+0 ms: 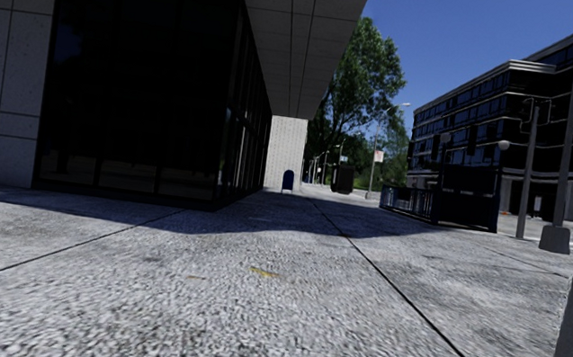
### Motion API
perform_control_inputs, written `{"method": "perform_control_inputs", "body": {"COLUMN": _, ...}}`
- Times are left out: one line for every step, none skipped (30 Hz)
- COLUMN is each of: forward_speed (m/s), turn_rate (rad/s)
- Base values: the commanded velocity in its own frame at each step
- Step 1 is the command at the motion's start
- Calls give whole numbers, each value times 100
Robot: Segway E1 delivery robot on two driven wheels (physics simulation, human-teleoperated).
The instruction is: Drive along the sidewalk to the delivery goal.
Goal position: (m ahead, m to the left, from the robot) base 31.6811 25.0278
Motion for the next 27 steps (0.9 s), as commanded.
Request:
{"method": "perform_control_inputs", "body": {"forward_speed": 134, "turn_rate": 36}}
{"method": "perform_control_inputs", "body": {"forward_speed": 134, "turn_rate": 36}}
{"method": "perform_control_inputs", "body": {"forward_speed": 134, "turn_rate": 45}}
{"method": "perform_control_inputs", "body": {"forward_speed": 134, "turn_rate": 49}}
{"method": "perform_control_inputs", "body": {"forward_speed": 134, "turn_rate": 49}}
{"method": "perform_control_inputs", "body": {"forward_speed": 134, "turn_rate": 54}}
{"method": "perform_control_inputs", "body": {"forward_speed": 134, "turn_rate": 54}}
{"method": "perform_control_inputs", "body": {"forward_speed": 134, "turn_rate": 57}}
{"method": "perform_control_inputs", "body": {"forward_speed": 134, "turn_rate": 58}}
{"method": "perform_control_inputs", "body": {"forward_speed": 134, "turn_rate": 58}}
{"method": "perform_control_inputs", "body": {"forward_speed": 134, "turn_rate": 58}}
{"method": "perform_control_inputs", "body": {"forward_speed": 134, "turn_rate": 58}}
{"method": "perform_control_inputs", "body": {"forward_speed": 134, "turn_rate": 63}}
{"method": "perform_control_inputs", "body": {"forward_speed": 134, "turn_rate": 63}}
{"method": "perform_control_inputs", "body": {"forward_speed": 134, "turn_rate": 66}}
{"method": "perform_control_inputs", "body": {"forward_speed": 134, "turn_rate": 66}}
{"method": "perform_control_inputs", "body": {"forward_speed": 134, "turn_rate": 66}}
{"method": "perform_control_inputs", "body": {"forward_speed": 134, "turn_rate": 66}}
{"method": "perform_control_inputs", "body": {"forward_speed": 134, "turn_rate": 66}}
{"method": "perform_control_inputs", "body": {"forward_speed": 134, "turn_rate": 66}}
{"method": "perform_control_inputs", "body": {"forward_speed": 134, "turn_rate": 66}}
{"method": "perform_control_inputs", "body": {"forward_speed": 134, "turn_rate": 66}}
{"method": "perform_control_inputs", "body": {"forward_speed": 134, "turn_rate": 66}}
{"method": "perform_control_inputs", "body": {"forward_speed": 134, "turn_rate": 66}}
{"method": "perform_control_inputs", "body": {"forward_speed": 134, "turn_rate": 66}}
{"method": "perform_control_inputs", "body": {"forward_speed": 134, "turn_rate": 66}}
{"method": "perform_control_inputs", "body": {"forward_speed": 134, "turn_rate": 66}}
